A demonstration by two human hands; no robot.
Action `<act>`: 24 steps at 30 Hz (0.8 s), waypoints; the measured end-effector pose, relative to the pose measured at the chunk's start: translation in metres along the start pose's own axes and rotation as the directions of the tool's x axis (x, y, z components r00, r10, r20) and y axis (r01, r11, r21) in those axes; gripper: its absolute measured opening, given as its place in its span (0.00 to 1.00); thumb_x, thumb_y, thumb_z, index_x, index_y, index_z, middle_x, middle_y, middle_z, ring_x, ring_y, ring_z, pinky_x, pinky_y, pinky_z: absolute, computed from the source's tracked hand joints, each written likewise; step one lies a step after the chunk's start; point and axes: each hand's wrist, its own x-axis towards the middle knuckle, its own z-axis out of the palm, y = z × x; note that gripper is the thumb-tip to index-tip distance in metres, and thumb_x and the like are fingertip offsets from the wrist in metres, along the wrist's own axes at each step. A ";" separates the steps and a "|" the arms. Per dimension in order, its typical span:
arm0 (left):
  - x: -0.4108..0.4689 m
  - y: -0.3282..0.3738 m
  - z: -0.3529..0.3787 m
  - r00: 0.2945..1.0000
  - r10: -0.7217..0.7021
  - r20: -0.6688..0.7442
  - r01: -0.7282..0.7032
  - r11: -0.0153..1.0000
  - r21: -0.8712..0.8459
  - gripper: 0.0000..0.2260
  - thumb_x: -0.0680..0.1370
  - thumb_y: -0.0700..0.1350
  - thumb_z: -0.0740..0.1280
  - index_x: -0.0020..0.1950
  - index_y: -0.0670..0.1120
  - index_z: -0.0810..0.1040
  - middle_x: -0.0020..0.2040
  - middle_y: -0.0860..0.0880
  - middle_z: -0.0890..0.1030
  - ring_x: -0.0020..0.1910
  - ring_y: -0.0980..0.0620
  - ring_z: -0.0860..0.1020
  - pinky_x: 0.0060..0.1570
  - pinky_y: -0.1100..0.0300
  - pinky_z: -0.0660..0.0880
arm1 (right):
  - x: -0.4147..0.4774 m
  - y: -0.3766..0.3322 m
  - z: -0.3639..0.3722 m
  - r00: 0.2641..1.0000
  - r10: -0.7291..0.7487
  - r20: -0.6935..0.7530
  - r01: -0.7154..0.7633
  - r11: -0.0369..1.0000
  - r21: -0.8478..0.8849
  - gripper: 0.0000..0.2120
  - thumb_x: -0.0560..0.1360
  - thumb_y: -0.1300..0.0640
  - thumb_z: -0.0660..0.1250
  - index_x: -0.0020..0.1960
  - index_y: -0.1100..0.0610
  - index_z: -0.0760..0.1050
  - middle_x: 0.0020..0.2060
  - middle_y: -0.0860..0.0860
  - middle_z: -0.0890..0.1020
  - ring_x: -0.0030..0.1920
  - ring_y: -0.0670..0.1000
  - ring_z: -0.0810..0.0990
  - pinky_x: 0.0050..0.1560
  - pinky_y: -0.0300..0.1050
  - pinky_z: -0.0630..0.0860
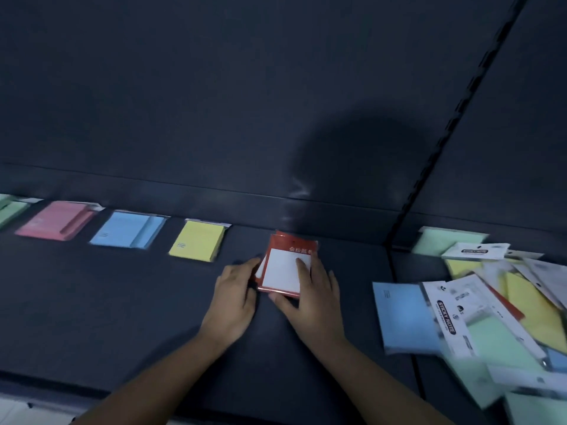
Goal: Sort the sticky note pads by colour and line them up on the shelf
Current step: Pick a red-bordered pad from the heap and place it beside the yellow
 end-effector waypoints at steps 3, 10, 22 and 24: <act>0.001 -0.001 -0.001 0.999 -0.041 0.031 0.042 0.998 -0.043 0.23 0.72 0.30 0.59 0.65 0.46 0.71 0.58 0.52 0.75 0.55 0.54 0.68 0.57 0.61 0.65 | 0.003 -0.003 0.001 0.999 0.022 0.026 -0.021 0.998 -0.053 0.35 0.76 0.36 0.56 0.75 0.54 0.52 0.76 0.54 0.51 0.75 0.50 0.52 0.73 0.46 0.44; 0.001 0.001 -0.002 0.996 -0.090 -0.029 0.089 0.996 -0.003 0.20 0.73 0.36 0.61 0.64 0.48 0.69 0.55 0.52 0.73 0.52 0.58 0.64 0.51 0.66 0.57 | 0.015 -0.014 0.001 0.998 0.036 0.059 -0.034 0.999 -0.027 0.33 0.76 0.39 0.58 0.75 0.54 0.55 0.76 0.52 0.55 0.73 0.52 0.57 0.72 0.43 0.54; -0.002 0.007 -0.008 0.999 0.043 0.019 -0.046 0.987 0.154 0.23 0.68 0.36 0.70 0.62 0.41 0.72 0.66 0.44 0.70 0.66 0.44 0.65 0.64 0.48 0.60 | -0.018 -0.026 -0.013 0.992 0.093 -0.090 -0.087 0.994 0.070 0.24 0.78 0.49 0.61 0.71 0.55 0.64 0.73 0.51 0.62 0.70 0.52 0.62 0.69 0.37 0.53; -0.006 0.019 -0.004 0.982 0.184 0.044 -0.188 0.974 0.126 0.22 0.66 0.35 0.70 0.60 0.42 0.73 0.63 0.44 0.73 0.64 0.44 0.67 0.62 0.49 0.60 | -0.037 -0.024 -0.025 0.991 0.077 -0.106 -0.070 0.995 0.075 0.21 0.78 0.53 0.61 0.69 0.57 0.67 0.70 0.52 0.67 0.68 0.52 0.66 0.68 0.37 0.55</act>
